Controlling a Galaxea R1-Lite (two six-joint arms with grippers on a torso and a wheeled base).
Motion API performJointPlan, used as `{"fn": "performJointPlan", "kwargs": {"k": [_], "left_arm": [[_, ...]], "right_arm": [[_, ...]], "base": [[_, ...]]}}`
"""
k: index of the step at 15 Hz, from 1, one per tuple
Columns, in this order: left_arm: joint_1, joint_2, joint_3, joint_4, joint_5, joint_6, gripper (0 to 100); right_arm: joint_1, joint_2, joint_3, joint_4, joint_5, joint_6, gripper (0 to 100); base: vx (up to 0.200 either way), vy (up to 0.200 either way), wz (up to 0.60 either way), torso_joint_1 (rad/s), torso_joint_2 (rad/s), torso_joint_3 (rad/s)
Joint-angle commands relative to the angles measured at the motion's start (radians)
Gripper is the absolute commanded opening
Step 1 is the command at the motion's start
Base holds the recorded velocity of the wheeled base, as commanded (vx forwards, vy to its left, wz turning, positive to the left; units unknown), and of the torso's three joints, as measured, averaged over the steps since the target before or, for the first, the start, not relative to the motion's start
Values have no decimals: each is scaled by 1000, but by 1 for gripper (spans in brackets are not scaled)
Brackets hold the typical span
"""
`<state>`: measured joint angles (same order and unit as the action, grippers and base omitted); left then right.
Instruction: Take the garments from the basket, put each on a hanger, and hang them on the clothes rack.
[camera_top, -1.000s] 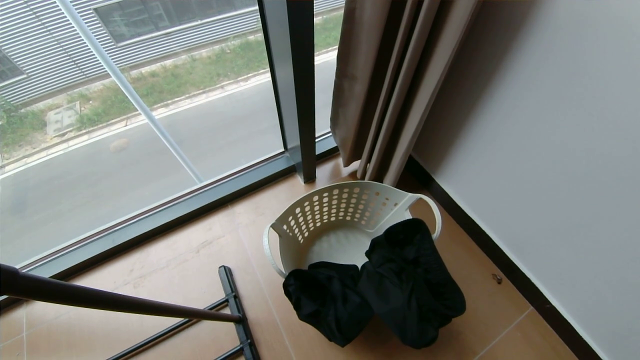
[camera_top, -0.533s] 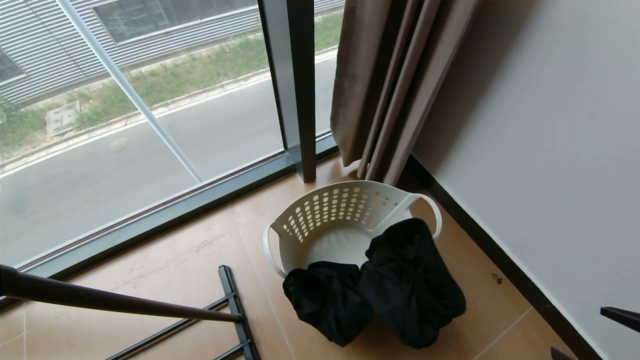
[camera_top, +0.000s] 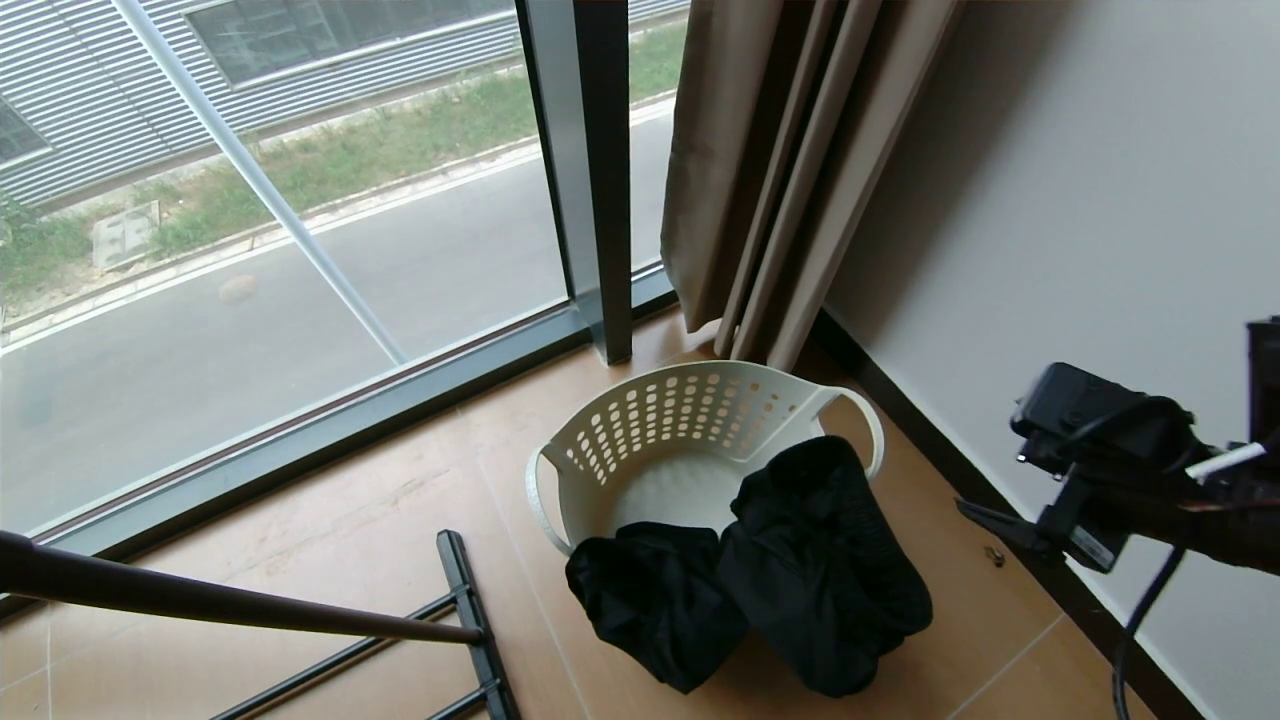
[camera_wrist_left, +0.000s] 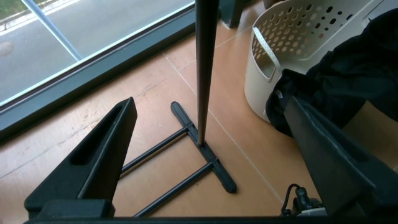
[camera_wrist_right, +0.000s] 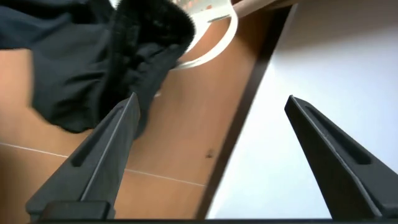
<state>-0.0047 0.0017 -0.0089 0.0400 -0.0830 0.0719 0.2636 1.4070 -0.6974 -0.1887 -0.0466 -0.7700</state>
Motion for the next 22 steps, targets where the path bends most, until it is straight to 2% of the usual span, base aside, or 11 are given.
{"fn": "performJointPlan", "kwargs": {"k": [1,4,5,7,8,13,22], "left_arm": [[0,0,0,0,0,0,100],[0,0,1,0,0,0,100],[0,0,1,0,0,0,100],[0,0,0,0,0,0,100],[0,0,1,0,0,0,100],[0,0,1,0,0,0,100],[0,0,0,0,0,2,100]], "right_arm": [[46,214,-137,0,-76,-118,100],[97,336,-226,-1,-128,-195,100],[118,382,-258,-1,-177,-235,100],[121,440,-294,-9,-223,-316,100],[121,483,-310,-12,-234,-327,100],[118,593,-364,-69,-237,-328,100],[117,747,-514,-67,-237,-333,100]], "base": [[0,0,0,0,0,0],[0,0,0,0,0,0],[0,0,0,0,0,0],[0,0,0,0,0,0],[0,0,0,0,0,0],[0,0,0,0,0,0],[0,0,0,0,0,0]]}}
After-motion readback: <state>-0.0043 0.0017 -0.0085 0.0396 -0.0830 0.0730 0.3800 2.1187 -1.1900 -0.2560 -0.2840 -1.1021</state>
